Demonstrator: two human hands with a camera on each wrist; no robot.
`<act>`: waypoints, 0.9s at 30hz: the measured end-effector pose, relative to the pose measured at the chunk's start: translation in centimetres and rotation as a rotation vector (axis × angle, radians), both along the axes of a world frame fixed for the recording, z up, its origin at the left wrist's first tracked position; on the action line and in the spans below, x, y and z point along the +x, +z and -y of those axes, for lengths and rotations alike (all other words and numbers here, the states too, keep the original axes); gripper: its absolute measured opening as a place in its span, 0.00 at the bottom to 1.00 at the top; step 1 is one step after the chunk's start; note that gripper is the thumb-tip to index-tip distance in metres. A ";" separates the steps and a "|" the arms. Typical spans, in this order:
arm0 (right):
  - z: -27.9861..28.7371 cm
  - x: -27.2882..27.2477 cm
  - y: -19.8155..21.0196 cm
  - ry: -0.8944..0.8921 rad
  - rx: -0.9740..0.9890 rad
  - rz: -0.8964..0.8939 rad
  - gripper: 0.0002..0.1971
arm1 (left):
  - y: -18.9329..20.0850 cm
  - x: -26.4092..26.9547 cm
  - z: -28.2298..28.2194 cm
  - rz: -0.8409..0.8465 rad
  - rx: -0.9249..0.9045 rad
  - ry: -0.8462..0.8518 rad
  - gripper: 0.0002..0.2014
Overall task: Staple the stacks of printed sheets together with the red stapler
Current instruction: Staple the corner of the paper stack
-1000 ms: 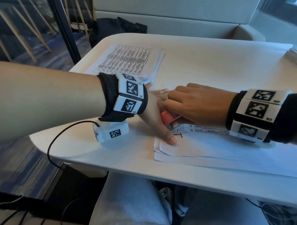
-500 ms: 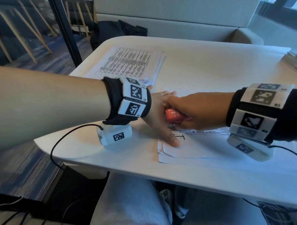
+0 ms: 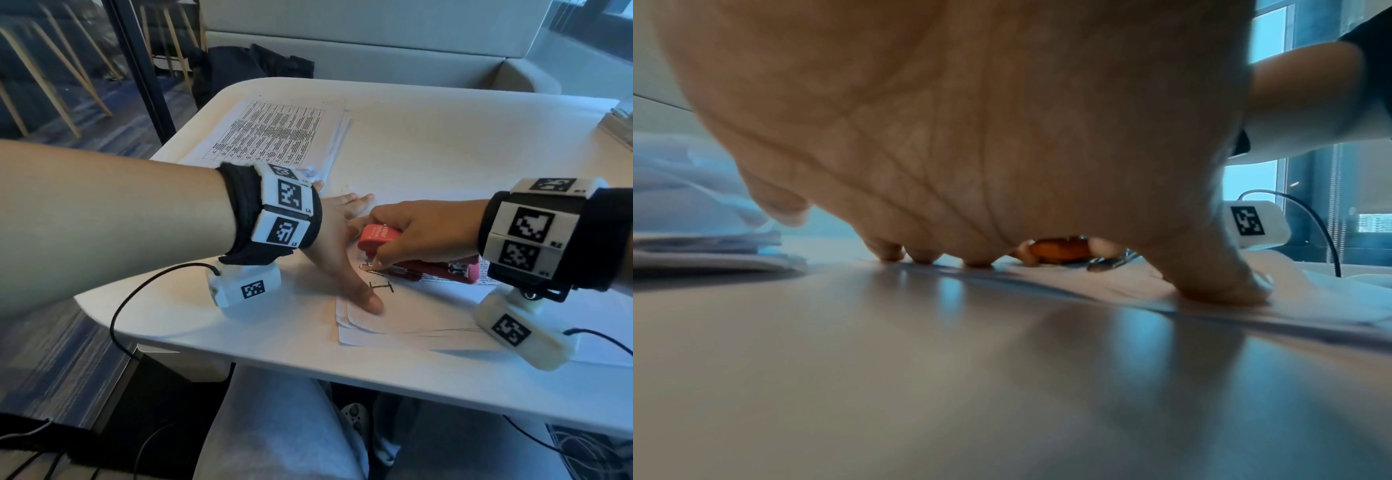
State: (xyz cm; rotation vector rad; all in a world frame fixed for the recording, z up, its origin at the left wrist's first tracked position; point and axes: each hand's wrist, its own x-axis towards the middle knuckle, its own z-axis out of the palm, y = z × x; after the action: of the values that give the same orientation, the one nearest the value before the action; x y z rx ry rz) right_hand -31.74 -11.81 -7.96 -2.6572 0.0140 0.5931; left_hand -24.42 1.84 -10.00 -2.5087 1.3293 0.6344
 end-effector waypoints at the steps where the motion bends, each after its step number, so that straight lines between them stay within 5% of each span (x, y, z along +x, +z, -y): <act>1: 0.1 0.0 0.0 -0.012 0.025 -0.011 0.12 | 0.0 0.1 0.0 -0.003 -0.004 -0.002 0.64; 27: 0.7 -1.0 -0.2 -0.019 0.142 0.084 0.10 | 0.0 0.5 0.2 -0.034 0.009 -0.023 0.68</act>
State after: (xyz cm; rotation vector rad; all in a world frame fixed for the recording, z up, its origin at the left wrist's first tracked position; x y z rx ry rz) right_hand -32.75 -12.49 -8.12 -2.5384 -0.0264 0.4578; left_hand -23.91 1.61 -10.04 -2.4820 1.3620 0.6792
